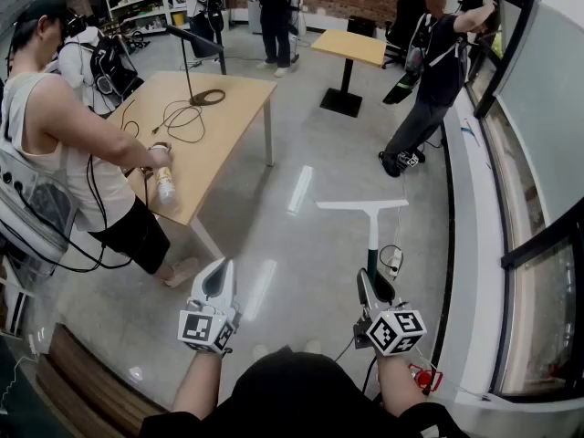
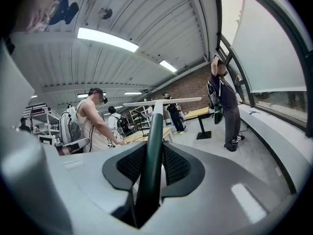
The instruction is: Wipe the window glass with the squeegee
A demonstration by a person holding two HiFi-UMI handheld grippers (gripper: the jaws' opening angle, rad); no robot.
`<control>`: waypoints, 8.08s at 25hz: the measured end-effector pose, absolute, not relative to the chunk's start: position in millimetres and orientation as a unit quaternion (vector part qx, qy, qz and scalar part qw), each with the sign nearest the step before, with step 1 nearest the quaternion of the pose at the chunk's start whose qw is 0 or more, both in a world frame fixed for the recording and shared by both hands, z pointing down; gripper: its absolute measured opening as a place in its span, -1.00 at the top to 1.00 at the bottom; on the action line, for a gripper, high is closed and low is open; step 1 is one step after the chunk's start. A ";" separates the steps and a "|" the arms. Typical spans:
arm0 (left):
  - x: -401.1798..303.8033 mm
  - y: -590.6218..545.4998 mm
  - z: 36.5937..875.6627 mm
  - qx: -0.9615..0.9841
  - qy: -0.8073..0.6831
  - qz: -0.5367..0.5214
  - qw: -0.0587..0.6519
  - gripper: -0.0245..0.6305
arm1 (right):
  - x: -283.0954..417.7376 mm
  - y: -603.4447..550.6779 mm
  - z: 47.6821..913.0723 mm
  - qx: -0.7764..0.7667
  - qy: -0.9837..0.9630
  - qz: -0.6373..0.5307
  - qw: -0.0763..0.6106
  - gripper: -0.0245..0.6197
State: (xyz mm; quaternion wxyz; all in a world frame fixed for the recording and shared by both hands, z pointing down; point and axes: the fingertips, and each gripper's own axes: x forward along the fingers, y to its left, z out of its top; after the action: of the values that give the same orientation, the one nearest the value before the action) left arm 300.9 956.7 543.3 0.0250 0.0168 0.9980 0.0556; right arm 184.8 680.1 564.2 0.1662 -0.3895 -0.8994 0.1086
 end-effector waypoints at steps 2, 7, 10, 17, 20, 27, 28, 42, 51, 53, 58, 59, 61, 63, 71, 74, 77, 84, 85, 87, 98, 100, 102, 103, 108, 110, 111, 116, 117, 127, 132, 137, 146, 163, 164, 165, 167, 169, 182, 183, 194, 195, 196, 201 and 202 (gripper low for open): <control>299.3 953.3 540.5 0.014 0.998 0.053 0.028 0.93 | 183.0 678.7 562.8 -0.390 -0.899 0.109 0.165 0.63; 291.8 945.8 533.1 0.005 0.998 0.044 0.035 0.93 | 177.1 676.2 560.1 -0.390 -0.900 0.111 0.160 0.63; 286.8 941.8 529.0 0.001 0.998 0.044 0.039 0.93 | 174.4 673.0 559.2 -0.388 -0.901 0.114 0.157 0.63; 269.3 928.3 530.8 -0.008 0.999 0.042 0.032 0.93 | 165.3 656.6 555.8 -0.380 -0.906 0.113 0.150 0.63; 258.7 915.1 531.6 -0.018 0.999 0.041 0.029 0.93 | 159.4 643.3 551.4 -0.372 -0.913 0.103 0.135 0.63; 227.7 877.1 533.4 -0.039 0.998 0.048 0.021 0.93 | 144.1 607.6 549.1 -0.362 -0.918 0.103 0.125 0.63; 224.2 870.5 533.9 -0.041 0.998 0.052 0.020 0.93 | 143.3 600.9 549.2 -0.360 -0.919 0.104 0.125 0.63; 157.3 832.0 537.5 -0.096 0.994 0.042 0.021 0.93 | 103.3 561.4 550.2 -0.316 -0.936 0.096 0.119 0.63; 80.2 873.1 533.2 -0.142 0.987 0.066 0.046 0.93 | 43.0 600.1 541.5 -0.284 -0.943 0.129 0.118 0.63; 61.4 882.1 529.6 -0.154 0.985 0.063 0.049 0.93 | 31.9 605.4 537.7 -0.271 -0.948 0.127 0.112 0.63; 21.7 896.0 526.4 -0.186 0.980 0.050 0.051 0.93 | 13.3 611.7 531.4 -0.234 -0.960 0.117 0.102 0.63; 15.7 898.1 524.3 -0.192 0.979 0.048 0.051 0.93 | 11.2 613.7 531.3 -0.227 -0.962 0.115 0.102 0.63; 4.7 900.5 519.3 -0.203 0.977 0.045 0.054 0.93 | 8.4 617.8 530.7 -0.214 -0.965 0.111 0.100 0.63; -5.7 902.4 516.0 -0.214 0.975 0.043 0.053 0.93 | 8.2 621.8 529.4 -0.204 -0.968 0.109 0.098 0.63; -43.2 875.7 531.7 -0.276 0.958 0.056 0.050 0.93 | 10.4 602.8 532.8 -0.145 -0.977 0.107 0.113 0.63; -59.4 851.4 529.2 -0.292 0.954 0.054 0.048 0.93 | 0.9 579.1 526.3 -0.132 -0.979 0.112 0.104 0.63; -71.5 817.0 519.2 -0.303 0.950 0.053 0.048 0.93 | -13.6 551.7 519.8 -0.129 -0.980 0.118 0.096 0.63; -112.0 756.7 506.5 -0.319 0.946 0.038 0.051 0.93 | -65.3 504.0 511.2 -0.137 -0.980 0.123 0.073 0.63; -119.6 748.4 503.0 -0.321 0.945 0.037 0.056 0.93 | -71.8 495.7 508.6 -0.135 -0.981 0.124 0.068 0.63; -132.9 726.8 498.2 -0.329 0.942 0.033 0.056 0.93 | -80.8 474.8 503.5 -0.128 -0.982 0.125 0.061 0.63; -176.6 575.5 496.3 -0.441 0.895 0.040 0.041 0.93 | -51.6 336.2 503.5 0.006 -0.988 0.148 0.041 0.63; -178.6 547.5 497.2 -0.461 0.886 0.041 0.037 0.93 | -37.4 312.4 506.6 0.032 -0.988 0.148 0.042 0.63; -176.9 519.2 500.5 -0.484 0.873 0.045 0.032 0.93 | -22.2 291.3 510.9 0.060 -0.986 0.148 0.045 0.63; -175.5 505.8 502.6 -0.496 0.866 0.048 0.027 0.93 | -13.7 282.0 513.6 0.076 -0.985 0.150 0.047 0.63; -176.5 448.8 507.1 -0.557 0.829 0.048 0.010 0.93 | 20.8 245.2 520.0 0.155 -0.974 0.161 0.047 0.63; -180.5 431.9 508.7 -0.576 0.816 0.042 0.012 0.93 | 26.5 235.4 520.1 0.179 -0.969 0.163 0.043 0.63; -182.8 424.0 509.2 -0.585 0.810 0.040 0.014 0.93 | 27.7 231.7 519.6 0.190 -0.967 0.164 0.041 0.63; -202.0 375.5 501.6 -0.634 0.772 0.046 0.021 0.93 | 26.2 214.6 508.9 0.246 -0.956 0.158 0.025 0.63; -207.3 367.4 498.3 -0.641 0.766 0.047 0.023 0.93 | 23.9 210.9 505.0 0.255 -0.954 0.156 0.022 0.63; -263.9 334.5 491.6 -0.694 0.717 0.062 0.029 0.93 | -4.6 205.4 483.3 0.330 -0.933 0.141 -0.006 0.63; -266.4 320.5 500.9 -0.722 0.688 0.066 0.017 0.93 | 5.8 217.8 484.5 0.374 -0.916 0.144 0.006 0.63; -255.0 299.3 510.1 -0.751 0.656 0.074 -0.001 0.93 | 27.1 221.2 486.4 0.418 -0.897 0.143 0.017 0.63; -249.2 259.3 504.5 -0.761 0.646 0.052 0.002 0.93 | 27.6 191.6 485.9 0.436 -0.890 0.132 0.004 0.63; -172.4 56.3 468.2 -0.764 0.639 0.073 0.042 0.93 | 92.0 -11.7 480.5 0.441 -0.894 0.080 -0.020 0.63; -166.0 43.5 467.4 -0.763 0.641 0.074 0.045 0.93 | 97.0 -24.5 478.8 0.440 -0.894 0.079 -0.021 0.63; -160.3 31.3 466.7 -0.762 0.642 0.075 0.046 0.93 | 101.5 -36.1 477.2 0.439 -0.895 0.079 -0.021 0.63; -149.6 8.6 465.4 -0.761 0.643 0.075 0.044 0.93 | 109.9 -55.1 474.8 0.438 -0.895 0.079 -0.017 0.63; -138.8 -11.7 464.6 -0.765 0.638 0.076 0.037 0.93 | 119.7 -70.3 473.2 0.442 -0.894 0.074 -0.015 0.63; -110.5 -139.4 469.1 -0.820 0.570 0.043 0.040 0.93 | 136.1 -154.5 485.4 0.511 -0.855 0.085 -0.033 0.63; -112.9 -151.9 462.7 -0.825 0.561 0.052 0.043 0.93 | 132.1 -164.3 479.5 0.517 -0.851 0.080 -0.037 0.63; -119.8 -235.5 420.9 -0.882 0.459 0.079 0.072 0.93 | 124.7 -236.4 432.7 0.602 -0.797 0.023 -0.044 0.63; -118.9 -240.3 418.8 -0.885 0.454 0.082 0.072 0.93 | 126.6 -239.4 429.0 0.608 -0.793 0.018 -0.044 0.63; -117.6 -244.8 417.8 -0.886 0.450 0.086 0.071 0.93 | 128.8 -242.3 425.7 0.612 -0.789 0.014 -0.043 0.63; -100.0 -264.9 421.8 -0.893 0.436 0.090 0.063 0.93 | 148.6 -265.6 411.5 0.625 -0.780 -0.011 -0.039 0.63; -94.0 -269.1 421.2 -0.895 0.433 0.090 0.064 0.93 | 155.9 -273.4 406.2 0.626 -0.778 -0.017 -0.041 0.63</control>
State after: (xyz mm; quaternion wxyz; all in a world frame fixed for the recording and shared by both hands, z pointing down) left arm -94.0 -269.1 421.2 0.0636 -0.8946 0.4329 0.0904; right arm 155.9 -273.4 406.2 -0.0415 0.6261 -0.7785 -0.0169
